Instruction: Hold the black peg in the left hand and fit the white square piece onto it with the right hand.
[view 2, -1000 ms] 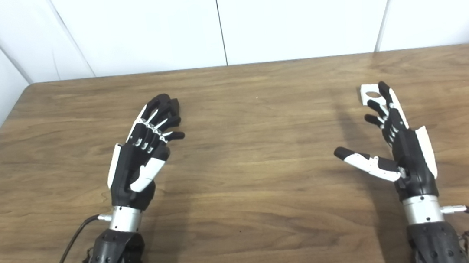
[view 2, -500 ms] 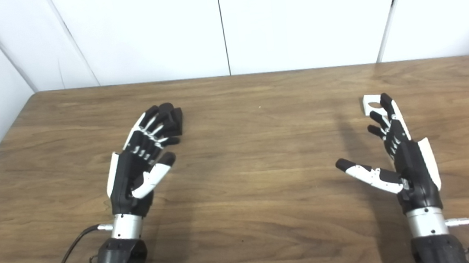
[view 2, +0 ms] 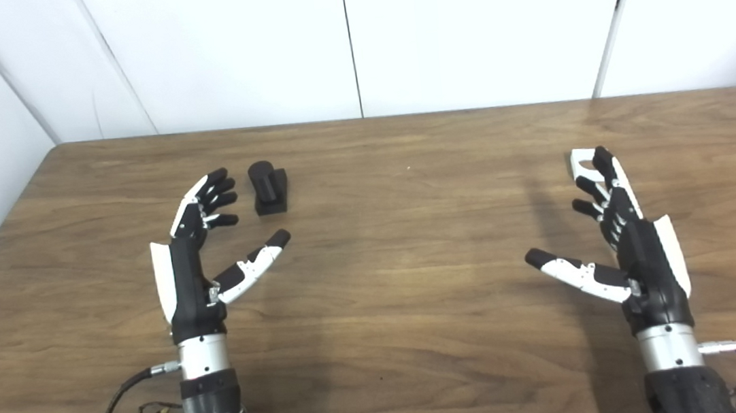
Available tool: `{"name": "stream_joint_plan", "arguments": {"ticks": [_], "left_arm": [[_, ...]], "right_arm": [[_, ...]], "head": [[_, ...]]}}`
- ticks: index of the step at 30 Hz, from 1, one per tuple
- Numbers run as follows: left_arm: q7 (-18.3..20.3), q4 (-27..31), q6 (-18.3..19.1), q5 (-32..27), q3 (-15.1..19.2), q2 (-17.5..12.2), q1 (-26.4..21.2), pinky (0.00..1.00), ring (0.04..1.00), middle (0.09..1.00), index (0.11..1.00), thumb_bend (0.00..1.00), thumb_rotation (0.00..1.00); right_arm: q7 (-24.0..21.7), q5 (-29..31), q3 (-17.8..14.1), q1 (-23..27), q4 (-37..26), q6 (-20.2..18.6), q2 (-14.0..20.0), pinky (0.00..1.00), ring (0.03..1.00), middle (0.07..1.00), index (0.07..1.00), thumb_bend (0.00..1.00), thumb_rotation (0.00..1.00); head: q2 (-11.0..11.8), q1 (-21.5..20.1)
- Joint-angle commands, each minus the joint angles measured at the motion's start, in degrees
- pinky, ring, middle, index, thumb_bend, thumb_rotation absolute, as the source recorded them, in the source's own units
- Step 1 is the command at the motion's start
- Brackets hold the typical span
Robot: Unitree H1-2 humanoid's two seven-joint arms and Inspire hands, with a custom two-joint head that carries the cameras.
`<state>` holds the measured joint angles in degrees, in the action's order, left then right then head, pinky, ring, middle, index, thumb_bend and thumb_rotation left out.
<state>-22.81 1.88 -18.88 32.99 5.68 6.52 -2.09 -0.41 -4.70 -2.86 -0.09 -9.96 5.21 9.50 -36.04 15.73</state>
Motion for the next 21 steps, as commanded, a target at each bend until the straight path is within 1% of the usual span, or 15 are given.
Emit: {"name": "stream_joint_plan", "arguments": {"ticks": [1, 2, 4, 5, 7, 9, 11, 14, 18, 20, 21], "left_arm": [[-3.5, -1.42, 1.56, 5.1, -0.63, -0.57, -1.25, 0.62, 0.724, 0.763, 0.762, 0.77, 0.18], [-4.25, -1.52, 2.27, 6.13, -0.91, -0.77, -1.4, 0.64, 0.732, 0.769, 0.763, 0.77, 0.18], [-6.2, -1.95, 4.32, 9.58, -1.54, -1.37, -1.9, 0.63, 0.735, 0.778, 0.765, 0.78, 0.19], [-7.06, -2.21, 5.69, 11.43, -1.86, -1.7, -2.21, 0.62, 0.733, 0.782, 0.767, 0.78, 0.2], [-7.89, -2.46, 8.71, 13.94, -2.38, -2.14, -2.76, 0.64, 0.752, 0.802, 0.787, 0.8, 0.25], [-8.35, -2.74, 11.16, 15.1, -2.88, -2.61, -3.42, 0.64, 0.765, 0.808, 0.797, 0.81, 0.26], [-8.8, -3.3, 12.75, 15.54, -3.25, -3.14, -4.18, 0.64, 0.773, 0.809, 0.802, 0.82, 0.27], [-8.7, -4.07, 15.64, 15.99, -3.84, -4.05, -5.55, 0.63, 0.78, 0.814, 0.814, 0.83, 0.3], [-7.91, -5.08, 20.48, 17.22, -4.48, -5.25, -7.86, 0.61, 0.776, 0.813, 0.819, 0.85, 0.34], [-7.28, -5.41, 23.41, 18.01, -4.92, -5.73, -8.97, 0.63, 0.78, 0.81, 0.819, 0.86, 0.36], [-6.61, -5.46, 25.04, 18.18, -5.09, -5.85, -9.48, 0.66, 0.788, 0.811, 0.82, 0.87, 0.38]], "right_arm": [[-0.31, 0.15, -0.05, 1.88, -2.57, 0.18, 0.18, 0.83, 0.903, 0.979, 0.979, 0.69, 0.18], [-0.27, -0.06, -0.01, 1.9, -2.6, 0.09, 0.19, 0.83, 0.9, 0.977, 0.979, 0.69, 0.17], [-0.24, -0.58, 0.14, 1.96, -2.69, 0.03, 0.26, 0.82, 0.894, 0.972, 0.977, 0.69, 0.18], [-0.31, -0.62, 0.2, 2.02, -2.71, 0.0, 0.29, 0.82, 0.893, 0.971, 0.976, 0.69, 0.18], [-0.39, -0.55, 0.23, 2.06, -2.88, -0.26, 0.27, 0.82, 0.894, 0.972, 0.972, 0.69, 0.18], [-0.31, -0.69, 0.2, 2.14, -2.9, -0.25, 0.28, 0.81, 0.889, 0.969, 0.967, 0.69, 0.17], [-0.25, -0.71, 0.14, 2.19, -2.94, -0.38, 0.26, 0.8, 0.886, 0.966, 0.96, 0.69, 0.17], [-0.38, -0.25, 0.1, 2.23, -3.16, -0.57, 0.2, 0.8, 0.886, 0.966, 0.957, 0.69, 0.17], [-0.42, -0.33, 0.21, 2.3, -3.05, -0.31, 0.26, 0.81, 0.893, 0.964, 0.953, 0.69, 0.16], [-0.41, -0.36, 0.23, 2.37, -2.78, -0.09, 0.3, 0.81, 0.897, 0.963, 0.951, 0.68, 0.15], [-0.36, -0.47, 0.22, 2.37, -2.7, -0.05, 0.32, 0.8, 0.894, 0.957, 0.948, 0.68, 0.15]], "head": [[0.01, -0.02], [0.04, -0.05], [0.09, -0.17], [0.12, -0.28], [0.12, -0.28], [0.12, -0.28], [0.21, -0.69], [0.29, -0.68], [0.36, -0.7], [0.34, -0.75], [0.34, -0.75]]}}
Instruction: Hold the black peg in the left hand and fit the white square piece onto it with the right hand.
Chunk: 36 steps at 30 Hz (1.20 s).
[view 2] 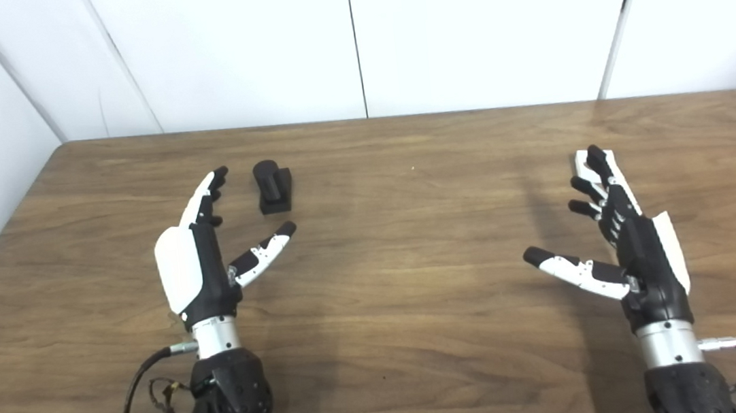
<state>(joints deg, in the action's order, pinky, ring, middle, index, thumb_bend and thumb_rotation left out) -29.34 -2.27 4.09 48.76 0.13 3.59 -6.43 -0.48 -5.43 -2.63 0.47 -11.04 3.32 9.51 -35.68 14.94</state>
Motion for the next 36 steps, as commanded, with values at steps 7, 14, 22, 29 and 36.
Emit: {"name": "stream_joint_plan", "arguments": {"ticks": [7, 14, 22, 29, 36], "left_arm": [[5.63, -1.92, 11.84, 2.28, -1.1, -5.18, -8.6, 0.85, 0.822, 0.814, 0.806, 0.87, 0.43], [13.57, -0.62, 21.41, 1.85, -2.4, -7.15, -10.97, 0.72, 0.775, 0.791, 0.799, 0.87, 0.44], [23.7, -2.72, 22.83, 7.5, 2.73, -5.59, -14.48, 0.6, 0.75, 0.78, 0.79, 0.92, 0.47], [29.42, -3.28, 22.82, 10.98, 5.25, -5.34, -15.95, 0.59, 0.744, 0.792, 0.8, 0.95, 0.49], [31.69, -3.93, 22.82, 12.83, 5.92, -5.4, -16.47, 0.6, 0.759, 0.804, 0.809, 0.96, 0.52]], "right_arm": [[0.05, -0.32, -0.03, 1.73, -1.15, 2.26, 0.23, 0.8, 0.893, 0.955, 0.937, 0.68, 0.16], [0.0, -0.21, 0.1, 1.81, -0.54, 2.52, 0.08, 0.79, 0.891, 0.953, 0.929, 0.69, 0.16], [0.07, -1.29, 0.44, 3.18, 0.68, 3.28, 0.19, 0.79, 0.888, 0.962, 0.934, 0.69, 0.16], [0.08, -1.26, 0.5, 3.9, 1.96, 4.32, 0.22, 0.79, 0.882, 0.961, 0.929, 0.71, 0.18], [0.17, -1.82, 0.62, 3.8, 1.86, 4.55, 0.18, 0.77, 0.874, 0.959, 0.93, 0.71, 0.19]], "head": [[0.11, -0.2], [0.28, -0.49], [0.73, -0.38], [0.99, -0.79], [0.95, -1.09]]}}
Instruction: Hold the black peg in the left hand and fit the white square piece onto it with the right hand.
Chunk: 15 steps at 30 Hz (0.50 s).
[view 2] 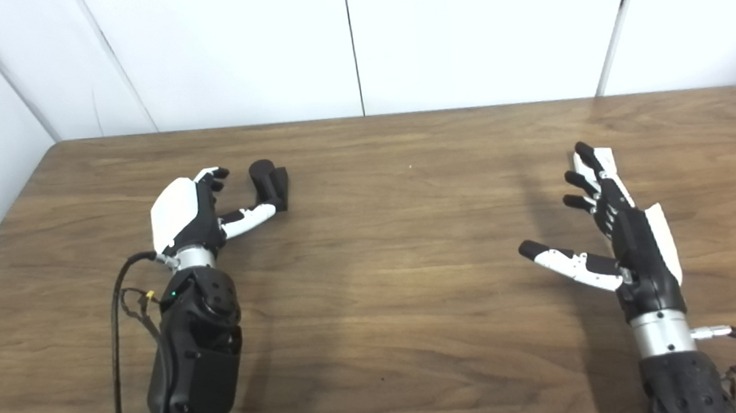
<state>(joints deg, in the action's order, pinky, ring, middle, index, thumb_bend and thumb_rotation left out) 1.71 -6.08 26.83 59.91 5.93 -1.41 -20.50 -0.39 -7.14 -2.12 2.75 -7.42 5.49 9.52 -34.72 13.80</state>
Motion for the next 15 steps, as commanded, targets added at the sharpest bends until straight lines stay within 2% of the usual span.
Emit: {"name": "stream_joint_plan", "arguments": {"ticks": [1, 5, 11, 15], "left_arm": [[1.12, -0.5, 0.07, 2.22, 0.04, -0.42, -2.56, 0.6, 0.761, 0.807, 0.815, 0.96, 0.53], [3.7, -1.29, 0.07, 4.39, -0.12, -0.17, -3.12, 0.58, 0.748, 0.806, 0.831, 0.98, 0.55], [9.99, -1.01, 0.08, 9.98, -0.77, 0.29, -3.96, 0.62, 0.802, 0.841, 0.875, 1.0, 0.59], [13.5, -1.17, 0.07, 13.79, -1.32, 0.47, -4.48, 0.6, 0.782, 0.824, 0.871, 1.0, 0.61]], "right_arm": [[0.22, -0.38, 0.14, 1.53, -1.76, 2.48, 0.12, 0.77, 0.872, 0.958, 0.929, 0.71, 0.19], [0.15, -0.58, 0.31, 1.6, -1.8, 2.43, 0.02, 0.76, 0.869, 0.952, 0.925, 0.71, 0.18], [0.56, -1.26, 0.43, 2.03, -1.05, 2.45, -0.23, 0.75, 0.858, 0.948, 0.924, 0.72, 0.19], [0.52, -1.09, 0.61, 2.58, 0.16, 3.35, -0.37, 0.75, 0.856, 0.949, 0.921, 0.73, 0.19]], "head": [[-0.01, 0.06], [-0.08, -0.06], [-0.26, -0.56], [-0.24, -0.74]]}}
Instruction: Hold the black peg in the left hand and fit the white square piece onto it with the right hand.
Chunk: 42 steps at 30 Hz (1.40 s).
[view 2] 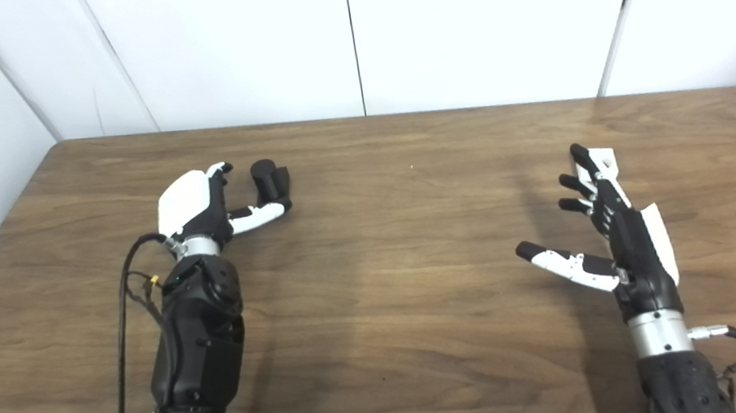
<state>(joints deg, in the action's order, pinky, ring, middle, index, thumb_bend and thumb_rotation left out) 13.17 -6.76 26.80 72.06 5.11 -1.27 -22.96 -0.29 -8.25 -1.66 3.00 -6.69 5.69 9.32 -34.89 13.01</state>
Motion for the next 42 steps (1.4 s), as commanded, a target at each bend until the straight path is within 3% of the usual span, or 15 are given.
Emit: {"name": "stream_joint_plan", "arguments": {"ticks": [1, 3, 13, 19, 26, 31, 42], "left_arm": [[2.68, -0.67, 0.11, 2.53, -0.39, 0.61, -2.18, 0.6, 0.785, 0.826, 0.875, 1.0, 0.61], [3.39, -1.07, 0.11, 3.64, -0.07, 1.09, -2.42, 0.59, 0.785, 0.828, 0.878, 1.0, 0.61], [-1.0, -4.02, 0.11, 5.01, -0.63, 3.05, -2.4, 0.53, 0.745, 0.813, 0.867, 0.94, 0.57], [-6.07, -7.04, 0.09, 3.78, -1.03, 3.3, -2.94, 0.53, 0.714, 0.793, 0.876, 0.91, 0.55], [-17.08, -13.27, -0.01, -0.78, -3.45, 1.51, -4.3, 0.49, 0.652, 0.739, 0.798, 0.86, 0.47], [-23.52, -17.15, -0.44, -5.24, -6.53, -0.59, -5.16, 0.44, 0.568, 0.659, 0.616, 0.84, 0.42], [-26.94, -22.6, 0.11, -2.79, -10.42, -2.56, -6.05, 0.4, 0.557, 0.627, 0.526, 0.85, 0.46]], "right_arm": [[0.37, 0.19, 0.23, 2.47, -0.15, 3.63, -0.19, 0.75, 0.858, 0.951, 0.922, 0.72, 0.19], [0.16, 0.55, 0.4, 2.71, 0.39, 4.1, -0.25, 0.76, 0.865, 0.956, 0.928, 0.72, 0.18], [0.89, 0.06, 0.81, 2.89, 1.51, 4.41, -1.29, 0.77, 0.876, 0.954, 0.922, 0.74, 0.22], [0.91, 0.35, 0.64, 2.4, 1.05, 4.29, -1.44, 0.76, 0.872, 0.955, 0.916, 0.74, 0.21], [0.81, 0.42, 0.76, 1.67, -0.16, 3.52, -1.6, 0.77, 0.879, 0.954, 0.916, 0.73, 0.21], [0.89, 0.37, 0.67, 1.49, 0.01, 4.13, -1.61, 0.78, 0.878, 0.952, 0.915, 0.74, 0.24], [1.48, -0.24, 0.47, 0.97, -0.78, 3.99, -2.09, 0.75, 0.862, 0.951, 0.912, 0.76, 0.27]], "head": [[-0.09, 0.12], [-0.06, 0.31], [-0.04, -0.27], [-0.16, -0.61], [-0.68, -1.16], [-0.84, -1.3], [-1.21, -1.93]]}}
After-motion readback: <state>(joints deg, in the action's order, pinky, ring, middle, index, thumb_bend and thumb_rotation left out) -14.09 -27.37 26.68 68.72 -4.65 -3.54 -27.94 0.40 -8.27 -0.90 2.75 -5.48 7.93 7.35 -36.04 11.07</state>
